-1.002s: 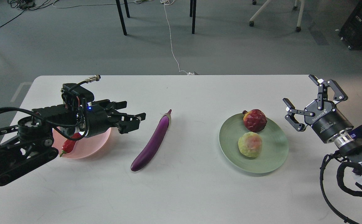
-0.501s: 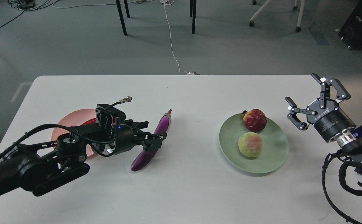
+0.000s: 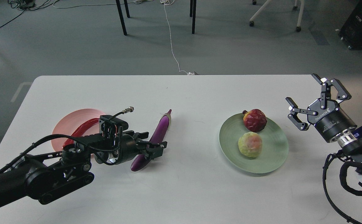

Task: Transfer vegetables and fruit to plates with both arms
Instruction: 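Carry the eggplant onto the pink plate beside the chili, then release the eggplant and raise the left gripper away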

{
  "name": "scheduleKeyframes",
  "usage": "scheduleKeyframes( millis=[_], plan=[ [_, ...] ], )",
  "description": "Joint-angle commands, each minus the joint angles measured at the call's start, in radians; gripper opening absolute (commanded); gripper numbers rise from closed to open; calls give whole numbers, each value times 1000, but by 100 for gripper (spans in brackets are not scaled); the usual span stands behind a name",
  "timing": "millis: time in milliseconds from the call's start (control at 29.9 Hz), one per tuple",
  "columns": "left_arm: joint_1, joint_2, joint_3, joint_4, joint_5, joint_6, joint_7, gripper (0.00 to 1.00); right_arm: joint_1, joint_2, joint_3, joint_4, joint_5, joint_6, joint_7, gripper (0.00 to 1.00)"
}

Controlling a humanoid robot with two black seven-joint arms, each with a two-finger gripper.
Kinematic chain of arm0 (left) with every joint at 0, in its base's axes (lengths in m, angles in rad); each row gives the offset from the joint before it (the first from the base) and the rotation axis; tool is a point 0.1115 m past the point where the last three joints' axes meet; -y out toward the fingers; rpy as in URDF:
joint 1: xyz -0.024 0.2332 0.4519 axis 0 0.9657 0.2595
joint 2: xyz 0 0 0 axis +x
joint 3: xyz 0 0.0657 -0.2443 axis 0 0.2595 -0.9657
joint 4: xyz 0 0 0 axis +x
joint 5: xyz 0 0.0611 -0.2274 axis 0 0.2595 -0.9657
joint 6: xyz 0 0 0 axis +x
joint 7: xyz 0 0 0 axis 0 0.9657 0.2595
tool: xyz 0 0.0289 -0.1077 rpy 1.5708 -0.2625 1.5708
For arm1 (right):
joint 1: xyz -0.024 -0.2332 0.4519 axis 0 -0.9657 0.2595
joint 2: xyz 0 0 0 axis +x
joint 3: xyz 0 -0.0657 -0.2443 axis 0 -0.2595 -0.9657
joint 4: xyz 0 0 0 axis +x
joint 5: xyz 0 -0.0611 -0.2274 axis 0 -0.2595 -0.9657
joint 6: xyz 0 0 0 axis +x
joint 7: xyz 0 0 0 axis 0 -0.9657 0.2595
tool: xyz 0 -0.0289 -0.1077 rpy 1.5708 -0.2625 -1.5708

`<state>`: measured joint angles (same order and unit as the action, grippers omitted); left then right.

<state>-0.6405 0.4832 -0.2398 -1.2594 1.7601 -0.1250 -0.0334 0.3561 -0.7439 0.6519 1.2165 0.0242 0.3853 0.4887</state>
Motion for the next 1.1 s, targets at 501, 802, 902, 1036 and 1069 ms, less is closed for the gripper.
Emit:
scheduleKeyframes(
  millis=[501, 802, 902, 1036, 1069],
  plan=[
    [-5, 362, -62, -227, -44, -5, 27, 16, 3, 1, 11, 0, -1, -2, 0, 98],
    [61, 545, -56, -206, -50, 7, -82, 23, 11, 14, 2, -2, -4, -2, 0, 98],
    [64, 538, -58, -183, -50, 7, -83, 38, 11, 14, 2, -2, -4, -2, 0, 98],
    [62, 529, -65, -152, -50, 7, -83, 92, 11, 9, 3, 0, -4, -2, 0, 98],
    [62, 528, -69, -143, -50, 5, -86, 98, 11, 9, 3, 0, -4, -2, 0, 98]
  ],
)
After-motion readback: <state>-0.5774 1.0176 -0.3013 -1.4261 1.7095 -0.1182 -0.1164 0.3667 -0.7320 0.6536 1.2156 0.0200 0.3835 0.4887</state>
